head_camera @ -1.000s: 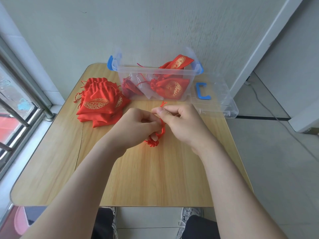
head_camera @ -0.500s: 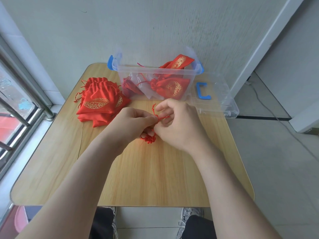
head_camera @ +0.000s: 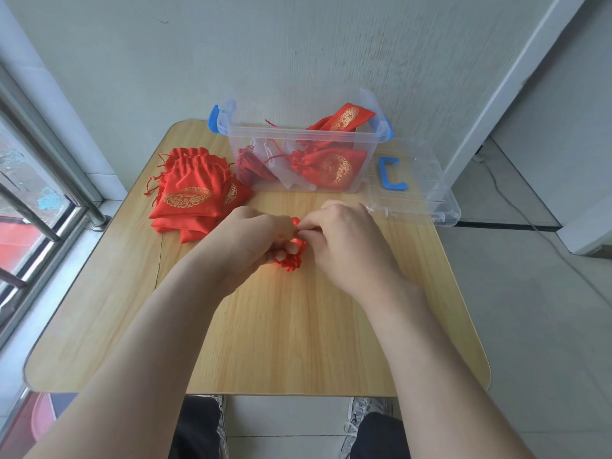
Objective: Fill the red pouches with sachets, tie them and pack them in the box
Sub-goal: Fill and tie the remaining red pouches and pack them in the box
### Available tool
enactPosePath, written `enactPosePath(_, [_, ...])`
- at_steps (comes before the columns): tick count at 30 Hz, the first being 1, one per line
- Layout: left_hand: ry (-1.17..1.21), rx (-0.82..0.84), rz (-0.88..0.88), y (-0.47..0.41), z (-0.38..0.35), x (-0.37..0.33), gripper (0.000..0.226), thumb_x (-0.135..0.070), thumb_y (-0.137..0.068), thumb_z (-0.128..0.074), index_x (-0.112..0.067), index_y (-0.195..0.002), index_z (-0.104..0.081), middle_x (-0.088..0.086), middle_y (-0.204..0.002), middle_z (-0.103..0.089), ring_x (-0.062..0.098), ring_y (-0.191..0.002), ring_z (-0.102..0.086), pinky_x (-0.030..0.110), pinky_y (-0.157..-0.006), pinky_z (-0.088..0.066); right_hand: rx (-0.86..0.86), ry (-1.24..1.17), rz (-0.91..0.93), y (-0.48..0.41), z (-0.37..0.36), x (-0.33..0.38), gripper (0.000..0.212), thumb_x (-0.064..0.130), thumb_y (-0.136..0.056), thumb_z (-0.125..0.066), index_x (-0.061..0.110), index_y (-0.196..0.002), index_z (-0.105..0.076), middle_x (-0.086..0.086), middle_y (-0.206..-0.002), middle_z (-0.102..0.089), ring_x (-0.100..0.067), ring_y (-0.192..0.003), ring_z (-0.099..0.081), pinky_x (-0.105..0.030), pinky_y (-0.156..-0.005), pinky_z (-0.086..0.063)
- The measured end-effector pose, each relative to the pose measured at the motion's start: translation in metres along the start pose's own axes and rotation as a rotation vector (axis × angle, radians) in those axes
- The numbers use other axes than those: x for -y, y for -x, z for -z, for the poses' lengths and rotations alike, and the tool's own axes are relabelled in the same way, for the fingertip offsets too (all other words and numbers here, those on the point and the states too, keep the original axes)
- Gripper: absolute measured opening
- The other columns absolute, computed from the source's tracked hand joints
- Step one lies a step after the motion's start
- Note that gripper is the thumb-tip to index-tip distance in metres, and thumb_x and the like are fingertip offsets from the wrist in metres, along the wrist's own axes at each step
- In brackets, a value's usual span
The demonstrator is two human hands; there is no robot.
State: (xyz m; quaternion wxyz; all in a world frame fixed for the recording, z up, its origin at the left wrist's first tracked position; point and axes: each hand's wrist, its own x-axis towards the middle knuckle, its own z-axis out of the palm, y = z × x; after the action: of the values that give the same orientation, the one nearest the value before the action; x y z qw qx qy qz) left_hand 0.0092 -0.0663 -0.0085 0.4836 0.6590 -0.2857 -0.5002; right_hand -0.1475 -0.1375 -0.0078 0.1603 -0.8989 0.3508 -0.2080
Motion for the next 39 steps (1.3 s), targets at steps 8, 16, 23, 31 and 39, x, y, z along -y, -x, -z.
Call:
enactPosePath(8, [-0.314, -0.274, -0.186, 0.004, 0.0, 0.005, 0.033, 0.006, -0.074, -0.083, -0.02, -0.09, -0.071, 0.004, -0.085, -0.077, 0.012, -0.062, -0.067, 0.027, -0.055, -0.048, 0.121, -0.164, -0.179, 0.0, -0.003, -0.003, 0.016, 0.022, -0.104, -0.066, 0.022, -0.097, -0.081, 0.004, -0.089, -0.072, -0.016, -0.08, -0.065, -0.033, -0.071, -0.054])
enactPosePath(16, [-0.427, -0.302, -0.35, 0.0, 0.0, 0.012, 0.029, -0.003, -0.08, -0.084, -0.022, -0.072, -0.064, -0.004, -0.085, -0.08, 0.016, -0.082, -0.078, 0.044, -0.081, -0.063, 0.177, -0.409, -0.331, -0.004, 0.002, -0.004, 0.018, 0.025, -0.108, -0.061, 0.027, -0.1, -0.077, 0.018, -0.077, -0.063, -0.004, -0.074, -0.06, -0.016, -0.06, -0.039])
enactPosePath(23, [-0.464, -0.241, -0.376, 0.005, -0.001, 0.006, 0.027, 0.004, -0.087, -0.071, -0.02, -0.079, -0.08, -0.002, -0.075, -0.079, 0.02, -0.073, -0.078, 0.043, -0.079, -0.066, 0.193, -0.556, -0.419, -0.002, 0.01, -0.002, 0.025, 0.028, -0.109, -0.06, 0.024, -0.095, -0.08, 0.018, -0.068, -0.066, 0.003, -0.07, -0.061, -0.02, -0.067, -0.044])
enactPosePath(31, [-0.502, -0.116, -0.391, 0.014, -0.012, -0.003, 0.008, -0.018, -0.087, -0.077, -0.024, -0.087, -0.082, -0.011, -0.078, -0.08, 0.0, -0.07, -0.073, 0.023, -0.071, -0.053, 0.148, -0.63, -0.474, -0.002, 0.01, -0.005, 0.028, 0.025, -0.108, -0.06, 0.021, -0.09, -0.08, 0.013, -0.068, -0.074, 0.002, -0.067, -0.064, -0.02, -0.072, -0.047])
enactPosePath(39, [-0.542, -0.15, -0.365, 0.007, -0.008, 0.004, 0.015, -0.024, -0.1, -0.068, -0.02, -0.087, -0.075, -0.008, -0.081, -0.079, 0.012, -0.083, -0.077, 0.047, -0.085, -0.062, 0.025, -0.406, -0.412, -0.001, 0.004, -0.007, 0.016, 0.025, -0.102, -0.071, 0.02, -0.096, -0.085, 0.01, -0.085, -0.076, -0.004, -0.081, -0.068, -0.02, -0.064, -0.049])
